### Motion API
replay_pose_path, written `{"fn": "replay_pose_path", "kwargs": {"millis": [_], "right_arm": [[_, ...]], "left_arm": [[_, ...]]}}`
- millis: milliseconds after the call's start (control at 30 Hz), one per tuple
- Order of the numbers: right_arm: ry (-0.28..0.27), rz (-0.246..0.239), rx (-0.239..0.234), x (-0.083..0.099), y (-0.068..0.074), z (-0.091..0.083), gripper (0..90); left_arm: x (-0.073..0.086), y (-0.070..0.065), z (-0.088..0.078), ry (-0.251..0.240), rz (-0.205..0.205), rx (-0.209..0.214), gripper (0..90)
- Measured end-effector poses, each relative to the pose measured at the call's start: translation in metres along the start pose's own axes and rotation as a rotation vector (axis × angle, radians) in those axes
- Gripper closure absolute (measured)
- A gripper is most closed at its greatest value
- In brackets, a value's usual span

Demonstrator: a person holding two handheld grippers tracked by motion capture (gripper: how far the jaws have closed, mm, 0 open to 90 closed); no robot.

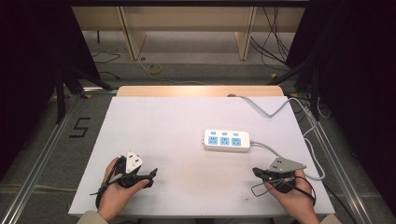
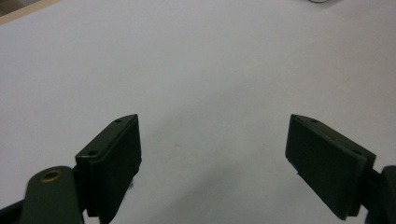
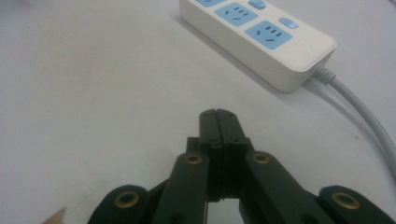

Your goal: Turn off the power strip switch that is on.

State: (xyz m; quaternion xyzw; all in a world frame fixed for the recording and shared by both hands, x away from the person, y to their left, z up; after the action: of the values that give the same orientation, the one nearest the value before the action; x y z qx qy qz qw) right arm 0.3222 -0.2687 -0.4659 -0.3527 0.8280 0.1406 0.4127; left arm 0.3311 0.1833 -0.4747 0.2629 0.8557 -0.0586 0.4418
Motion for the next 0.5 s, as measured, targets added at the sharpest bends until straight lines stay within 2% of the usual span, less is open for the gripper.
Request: {"fn": "replay_pose_path", "kwargs": {"millis": [500], "right_arm": [[0.007, 0.007, 0.021, -0.0091, -0.0031, 0.0026, 90.0]], "left_arm": [[0.0006, -0.0002, 0.0010, 0.000, -0.007, 0.002, 18.3]]}}
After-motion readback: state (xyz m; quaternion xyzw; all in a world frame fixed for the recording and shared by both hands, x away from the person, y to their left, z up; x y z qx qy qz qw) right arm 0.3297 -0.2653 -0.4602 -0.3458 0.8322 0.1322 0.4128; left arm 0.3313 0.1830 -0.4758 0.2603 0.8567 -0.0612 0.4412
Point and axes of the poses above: each handheld gripper's, and its own axes: z roughly forward along the jaws, x roughly out of its underside, y roughly to its left, the point moved 1 cm from there along z, roughly forward along the jaws, and after that the axes turned 1 degree about -y, right-handed, at the moved point
